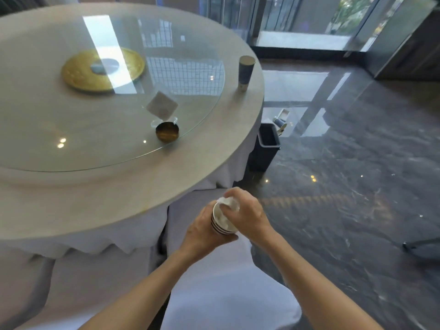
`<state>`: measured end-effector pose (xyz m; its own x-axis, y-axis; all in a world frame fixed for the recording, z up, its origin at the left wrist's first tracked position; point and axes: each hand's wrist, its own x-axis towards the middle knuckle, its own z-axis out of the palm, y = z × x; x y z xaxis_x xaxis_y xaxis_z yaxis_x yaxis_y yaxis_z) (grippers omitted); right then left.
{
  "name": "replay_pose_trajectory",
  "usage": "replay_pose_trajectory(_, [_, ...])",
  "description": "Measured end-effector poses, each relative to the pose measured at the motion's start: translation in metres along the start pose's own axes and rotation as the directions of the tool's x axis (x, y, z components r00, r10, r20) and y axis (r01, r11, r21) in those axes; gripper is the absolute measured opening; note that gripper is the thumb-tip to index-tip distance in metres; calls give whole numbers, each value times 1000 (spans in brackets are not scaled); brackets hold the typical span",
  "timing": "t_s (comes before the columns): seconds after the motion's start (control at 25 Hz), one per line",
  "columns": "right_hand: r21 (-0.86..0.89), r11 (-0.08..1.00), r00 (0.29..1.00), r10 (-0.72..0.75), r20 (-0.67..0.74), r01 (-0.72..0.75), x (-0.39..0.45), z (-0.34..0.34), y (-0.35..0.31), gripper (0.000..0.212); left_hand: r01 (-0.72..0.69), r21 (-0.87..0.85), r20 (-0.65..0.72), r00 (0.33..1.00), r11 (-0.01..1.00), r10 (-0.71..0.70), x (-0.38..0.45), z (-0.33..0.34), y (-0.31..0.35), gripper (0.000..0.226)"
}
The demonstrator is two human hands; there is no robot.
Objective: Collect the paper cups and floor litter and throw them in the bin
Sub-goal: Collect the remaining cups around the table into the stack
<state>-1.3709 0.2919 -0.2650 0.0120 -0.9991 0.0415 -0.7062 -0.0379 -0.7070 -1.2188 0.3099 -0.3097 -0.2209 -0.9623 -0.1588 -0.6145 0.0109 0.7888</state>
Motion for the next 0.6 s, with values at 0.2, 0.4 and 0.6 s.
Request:
replay_pose_trajectory(0.2, [-1, 986, 986, -166, 20, 166, -42, -65, 36, 33, -128, -112, -62, 991, 985, 122, -14, 30, 66, 93])
replay_pose_trajectory(0.4, [9, 985, 982, -174, 75, 174, -85, -148, 87, 36, -99, -157, -192, 979, 983, 68, -30, 97, 119, 97])
replay_pose_trajectory(0.6, [-261, 899, 930, -303, 209, 352, -127, -222, 134, 38, -101, -177, -127, 989, 979, 79, -45, 181, 179, 84])
